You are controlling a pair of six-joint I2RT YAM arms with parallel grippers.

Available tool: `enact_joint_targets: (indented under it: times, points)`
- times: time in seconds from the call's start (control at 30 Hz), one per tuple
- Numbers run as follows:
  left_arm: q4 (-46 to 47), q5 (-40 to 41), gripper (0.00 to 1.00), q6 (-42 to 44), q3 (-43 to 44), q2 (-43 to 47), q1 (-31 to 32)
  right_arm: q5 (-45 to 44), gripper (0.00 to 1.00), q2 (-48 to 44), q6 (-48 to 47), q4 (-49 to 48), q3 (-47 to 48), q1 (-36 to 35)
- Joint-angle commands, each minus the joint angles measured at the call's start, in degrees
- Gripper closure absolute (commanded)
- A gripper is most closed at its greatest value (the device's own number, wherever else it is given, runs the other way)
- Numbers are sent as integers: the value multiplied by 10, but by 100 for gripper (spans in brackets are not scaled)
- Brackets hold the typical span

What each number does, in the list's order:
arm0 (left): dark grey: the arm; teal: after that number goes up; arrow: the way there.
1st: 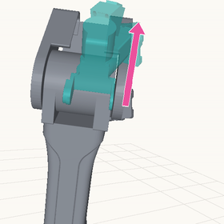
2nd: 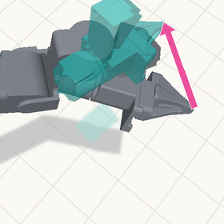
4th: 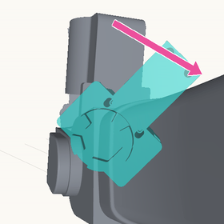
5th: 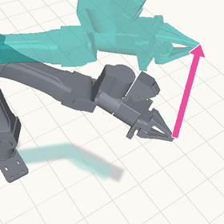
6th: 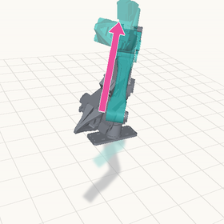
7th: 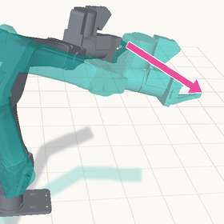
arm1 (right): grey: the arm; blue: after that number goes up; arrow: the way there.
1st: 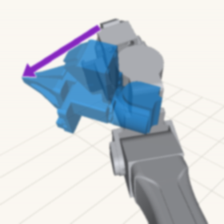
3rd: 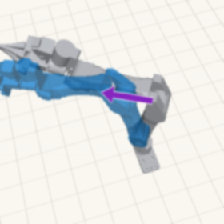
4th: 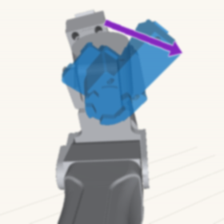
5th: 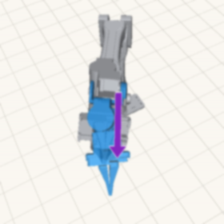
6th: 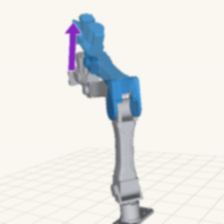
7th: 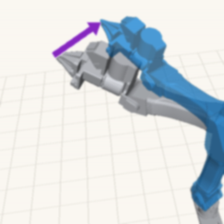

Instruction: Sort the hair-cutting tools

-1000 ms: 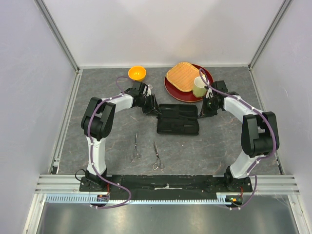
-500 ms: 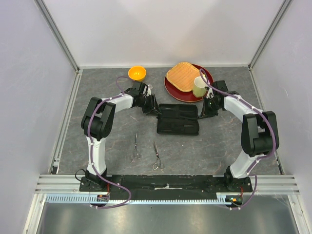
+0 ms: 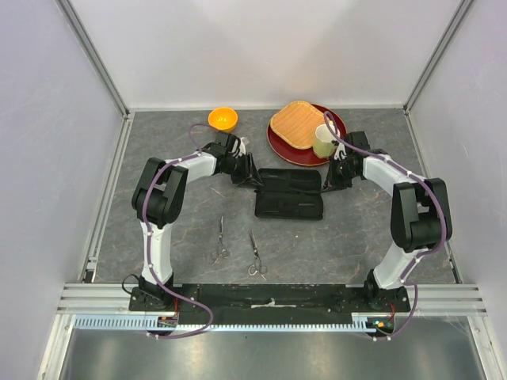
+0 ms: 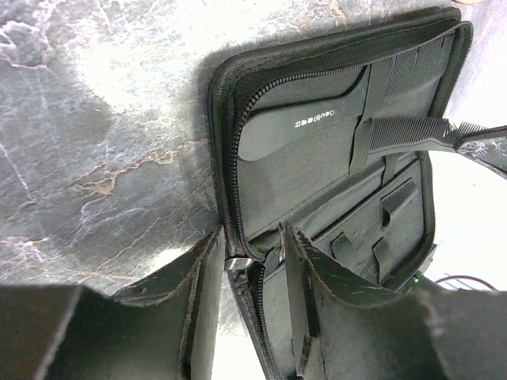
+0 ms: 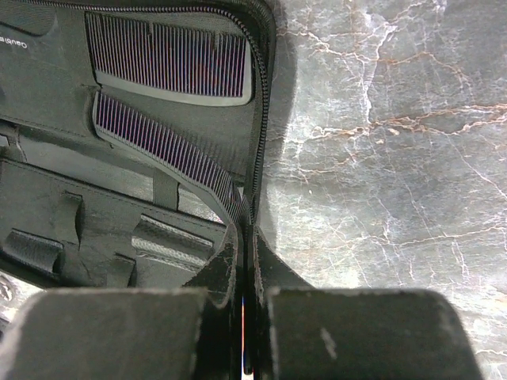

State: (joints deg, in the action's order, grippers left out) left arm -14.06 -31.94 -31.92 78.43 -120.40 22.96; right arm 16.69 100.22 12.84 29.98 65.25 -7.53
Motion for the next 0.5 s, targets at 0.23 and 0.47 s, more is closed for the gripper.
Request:
enact_joint_targets:
  times: [0.23, 0.47]
  points:
    - [35, -39, 57, 22, 12, -14, 16, 48, 100, 35, 7, -44, -29, -19]
    - [35, -37, 57, 21, 12, -15, 17, 55, 100, 63, 1, -46, -17, -19]
